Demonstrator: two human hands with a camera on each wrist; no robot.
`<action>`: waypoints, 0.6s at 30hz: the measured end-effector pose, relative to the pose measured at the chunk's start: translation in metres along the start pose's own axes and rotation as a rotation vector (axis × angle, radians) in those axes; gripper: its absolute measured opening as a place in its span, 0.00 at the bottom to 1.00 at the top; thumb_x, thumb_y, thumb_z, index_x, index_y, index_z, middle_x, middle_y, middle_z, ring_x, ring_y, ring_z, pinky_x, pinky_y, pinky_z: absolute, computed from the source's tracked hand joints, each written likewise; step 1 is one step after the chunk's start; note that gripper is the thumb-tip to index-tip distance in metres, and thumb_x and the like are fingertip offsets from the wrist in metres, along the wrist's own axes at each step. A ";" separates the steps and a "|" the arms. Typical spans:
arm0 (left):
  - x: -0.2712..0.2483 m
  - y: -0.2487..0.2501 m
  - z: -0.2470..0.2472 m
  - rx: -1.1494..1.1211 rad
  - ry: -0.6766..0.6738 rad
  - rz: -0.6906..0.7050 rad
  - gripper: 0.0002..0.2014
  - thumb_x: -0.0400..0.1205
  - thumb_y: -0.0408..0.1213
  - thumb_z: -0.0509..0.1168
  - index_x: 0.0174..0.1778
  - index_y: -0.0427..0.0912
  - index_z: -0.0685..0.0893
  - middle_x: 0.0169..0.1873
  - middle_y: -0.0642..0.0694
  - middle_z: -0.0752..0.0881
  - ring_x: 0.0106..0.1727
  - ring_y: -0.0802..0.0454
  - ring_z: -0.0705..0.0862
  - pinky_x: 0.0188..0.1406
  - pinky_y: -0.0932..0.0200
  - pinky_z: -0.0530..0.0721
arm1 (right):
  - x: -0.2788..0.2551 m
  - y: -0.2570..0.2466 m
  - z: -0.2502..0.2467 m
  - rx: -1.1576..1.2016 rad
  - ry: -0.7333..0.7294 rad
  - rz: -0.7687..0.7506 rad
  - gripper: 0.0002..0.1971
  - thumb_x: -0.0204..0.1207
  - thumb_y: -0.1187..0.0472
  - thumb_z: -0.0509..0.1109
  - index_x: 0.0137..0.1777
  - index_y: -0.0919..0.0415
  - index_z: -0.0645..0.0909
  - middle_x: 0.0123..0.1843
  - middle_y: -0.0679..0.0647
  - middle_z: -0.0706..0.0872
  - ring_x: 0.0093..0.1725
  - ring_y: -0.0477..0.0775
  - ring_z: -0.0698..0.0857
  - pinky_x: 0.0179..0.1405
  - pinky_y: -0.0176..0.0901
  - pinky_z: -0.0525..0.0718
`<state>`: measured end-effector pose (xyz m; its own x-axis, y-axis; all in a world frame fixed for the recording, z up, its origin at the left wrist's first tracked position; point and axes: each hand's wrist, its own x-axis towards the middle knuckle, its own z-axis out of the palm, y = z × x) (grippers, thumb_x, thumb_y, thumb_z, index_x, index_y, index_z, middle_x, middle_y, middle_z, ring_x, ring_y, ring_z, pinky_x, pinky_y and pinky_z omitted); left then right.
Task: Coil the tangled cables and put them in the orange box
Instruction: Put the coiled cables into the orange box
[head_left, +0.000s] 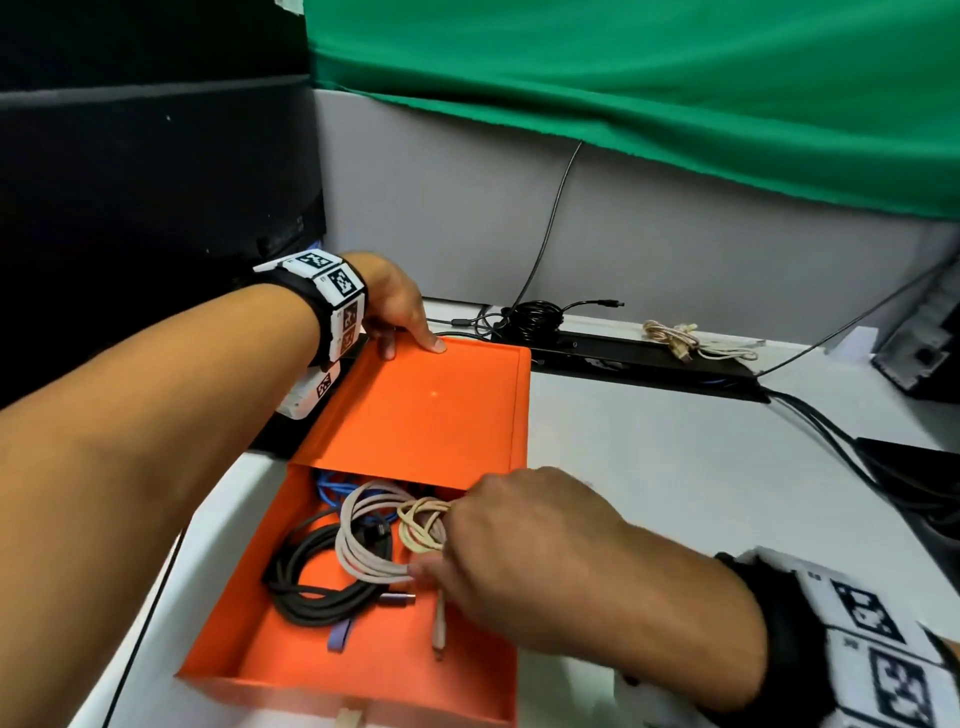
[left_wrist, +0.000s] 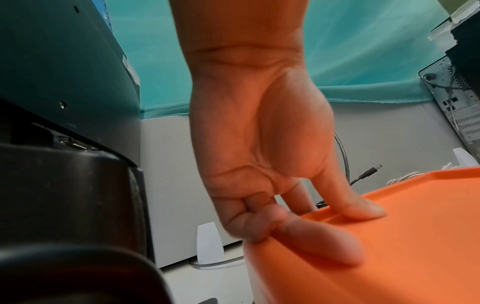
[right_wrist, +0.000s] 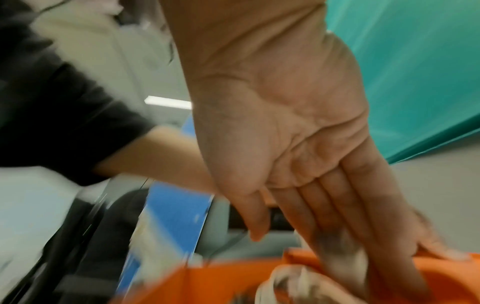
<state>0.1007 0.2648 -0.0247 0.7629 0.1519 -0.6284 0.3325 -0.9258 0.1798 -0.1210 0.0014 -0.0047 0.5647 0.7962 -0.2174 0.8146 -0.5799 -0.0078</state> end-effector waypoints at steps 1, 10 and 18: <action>0.000 0.000 -0.001 0.003 0.003 -0.006 0.30 0.71 0.64 0.76 0.59 0.43 0.91 0.60 0.37 0.91 0.35 0.51 0.84 0.37 0.59 0.76 | 0.000 0.009 -0.013 0.029 0.040 0.025 0.23 0.86 0.38 0.56 0.39 0.55 0.74 0.34 0.54 0.75 0.38 0.63 0.78 0.39 0.49 0.77; 0.005 0.000 -0.003 0.017 0.015 0.053 0.22 0.80 0.58 0.72 0.56 0.42 0.91 0.52 0.40 0.93 0.28 0.55 0.87 0.32 0.62 0.75 | 0.098 0.270 -0.017 0.019 0.303 0.685 0.11 0.82 0.51 0.67 0.44 0.58 0.79 0.52 0.63 0.87 0.49 0.68 0.83 0.50 0.52 0.84; 0.010 -0.001 -0.005 -0.007 -0.003 0.067 0.17 0.81 0.56 0.72 0.52 0.45 0.91 0.43 0.46 0.93 0.28 0.56 0.88 0.28 0.64 0.75 | 0.124 0.375 0.044 0.052 0.108 0.725 0.18 0.83 0.50 0.68 0.69 0.58 0.80 0.66 0.62 0.86 0.65 0.66 0.84 0.64 0.52 0.82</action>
<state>0.1111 0.2686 -0.0272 0.7821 0.0888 -0.6168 0.2846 -0.9314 0.2269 0.2486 -0.1243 -0.0771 0.9714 0.2204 -0.0884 0.2256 -0.9727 0.0545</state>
